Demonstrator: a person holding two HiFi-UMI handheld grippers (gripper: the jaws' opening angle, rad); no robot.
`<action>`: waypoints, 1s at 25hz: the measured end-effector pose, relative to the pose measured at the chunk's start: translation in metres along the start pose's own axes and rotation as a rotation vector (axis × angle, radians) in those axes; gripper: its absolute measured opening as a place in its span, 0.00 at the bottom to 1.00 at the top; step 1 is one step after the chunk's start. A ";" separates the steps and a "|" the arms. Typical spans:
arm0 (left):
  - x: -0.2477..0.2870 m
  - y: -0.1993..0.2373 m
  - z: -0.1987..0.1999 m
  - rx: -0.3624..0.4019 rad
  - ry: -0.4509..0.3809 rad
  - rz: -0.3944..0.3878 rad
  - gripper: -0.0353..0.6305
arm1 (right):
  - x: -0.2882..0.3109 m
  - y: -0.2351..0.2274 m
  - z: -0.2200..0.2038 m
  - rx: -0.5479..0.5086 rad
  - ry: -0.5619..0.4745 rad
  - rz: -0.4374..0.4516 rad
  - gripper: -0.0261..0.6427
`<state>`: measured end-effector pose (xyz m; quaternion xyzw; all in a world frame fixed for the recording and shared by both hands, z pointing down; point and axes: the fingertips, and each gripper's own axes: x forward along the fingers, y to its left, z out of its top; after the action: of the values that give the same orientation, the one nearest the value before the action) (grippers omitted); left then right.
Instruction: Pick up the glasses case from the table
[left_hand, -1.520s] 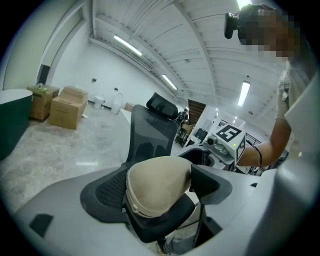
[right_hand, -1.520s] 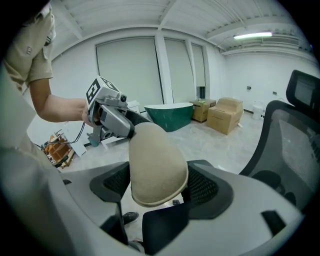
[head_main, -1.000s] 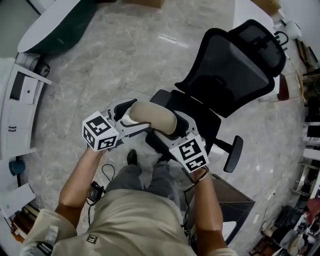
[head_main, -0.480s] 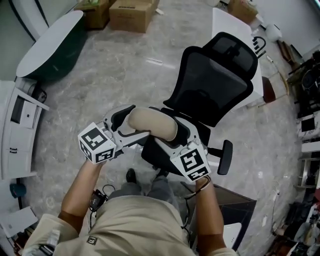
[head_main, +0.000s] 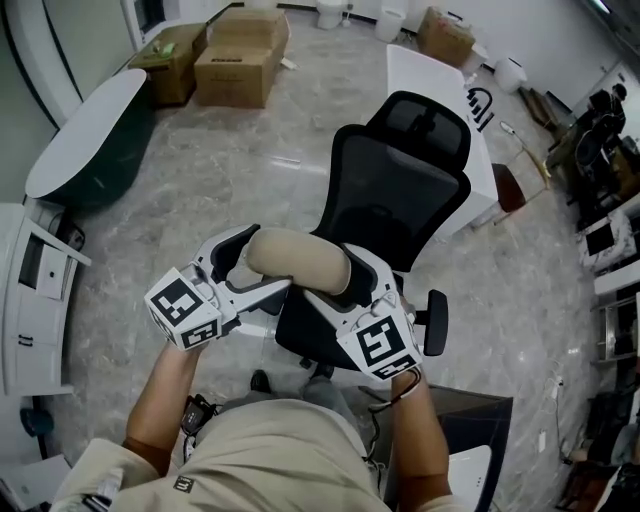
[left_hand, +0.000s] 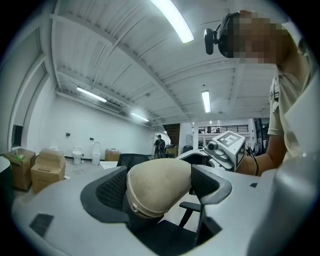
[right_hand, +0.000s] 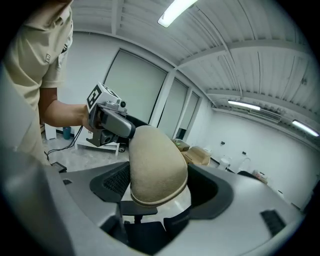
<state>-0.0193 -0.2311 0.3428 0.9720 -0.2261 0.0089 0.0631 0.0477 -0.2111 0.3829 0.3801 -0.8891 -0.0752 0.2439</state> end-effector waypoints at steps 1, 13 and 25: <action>-0.001 -0.003 0.006 0.008 -0.011 -0.003 0.66 | -0.005 -0.001 0.005 -0.004 -0.002 -0.011 0.56; -0.019 -0.042 0.063 0.105 -0.109 -0.049 0.66 | -0.056 0.001 0.060 -0.151 -0.047 -0.141 0.56; -0.032 -0.058 0.072 0.123 -0.140 -0.071 0.66 | -0.072 0.013 0.072 -0.188 -0.038 -0.173 0.56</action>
<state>-0.0237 -0.1749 0.2628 0.9797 -0.1946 -0.0472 -0.0125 0.0466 -0.1549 0.2977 0.4294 -0.8464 -0.1863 0.2540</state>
